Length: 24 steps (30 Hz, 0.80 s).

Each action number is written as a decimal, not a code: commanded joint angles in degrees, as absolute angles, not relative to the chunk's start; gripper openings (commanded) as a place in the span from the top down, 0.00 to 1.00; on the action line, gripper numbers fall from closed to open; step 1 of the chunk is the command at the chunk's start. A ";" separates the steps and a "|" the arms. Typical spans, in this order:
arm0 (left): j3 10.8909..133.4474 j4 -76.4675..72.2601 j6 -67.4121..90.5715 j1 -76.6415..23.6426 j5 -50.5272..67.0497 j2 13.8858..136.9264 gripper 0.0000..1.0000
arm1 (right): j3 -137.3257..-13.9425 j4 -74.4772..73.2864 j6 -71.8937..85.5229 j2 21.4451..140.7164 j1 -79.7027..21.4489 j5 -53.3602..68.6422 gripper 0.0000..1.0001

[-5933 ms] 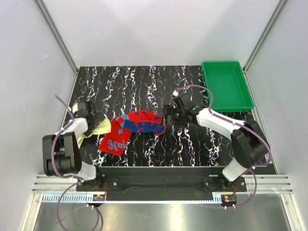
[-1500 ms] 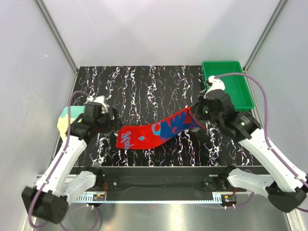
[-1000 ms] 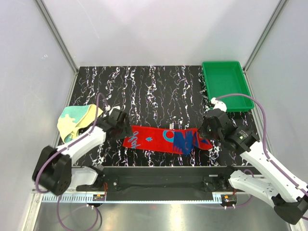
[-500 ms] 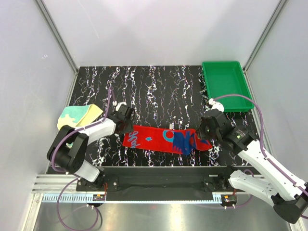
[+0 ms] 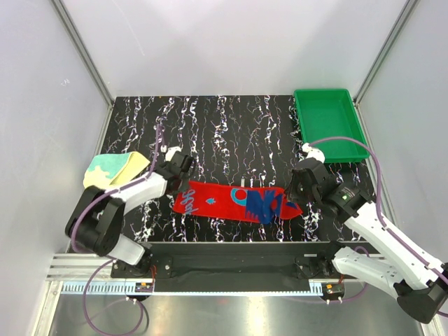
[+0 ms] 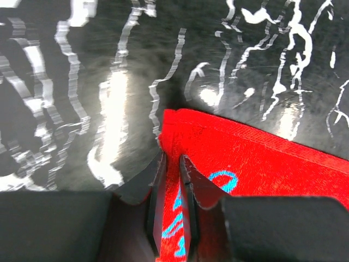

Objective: Roll the towels
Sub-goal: Flatten the towel

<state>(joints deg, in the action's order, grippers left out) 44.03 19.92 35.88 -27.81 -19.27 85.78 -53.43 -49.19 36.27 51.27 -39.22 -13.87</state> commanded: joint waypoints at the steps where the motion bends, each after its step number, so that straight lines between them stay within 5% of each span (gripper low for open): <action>1: 45.61 24.33 36.30 -28.56 -26.53 78.67 0.81 | -55.63 -49.30 35.69 51.33 -39.38 -14.67 1.00; 9: 47.02 31.45 35.77 -30.15 -28.30 65.85 0.89 | -60.81 -52.64 35.07 50.71 -39.38 -15.91 1.00; 12: 46.67 32.69 35.95 -30.41 -28.30 62.68 1.00 | -61.78 -53.52 35.24 50.10 -39.46 -15.91 1.00; 24: 59.83 46.38 34.37 -31.64 -24.43 47.75 1.00 | -73.20 -59.76 34.19 46.33 -39.46 -21.17 1.00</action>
<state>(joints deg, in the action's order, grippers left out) 51.03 42.78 35.97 -31.38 -24.43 54.43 -67.31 -57.71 35.55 49.50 -39.22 -16.29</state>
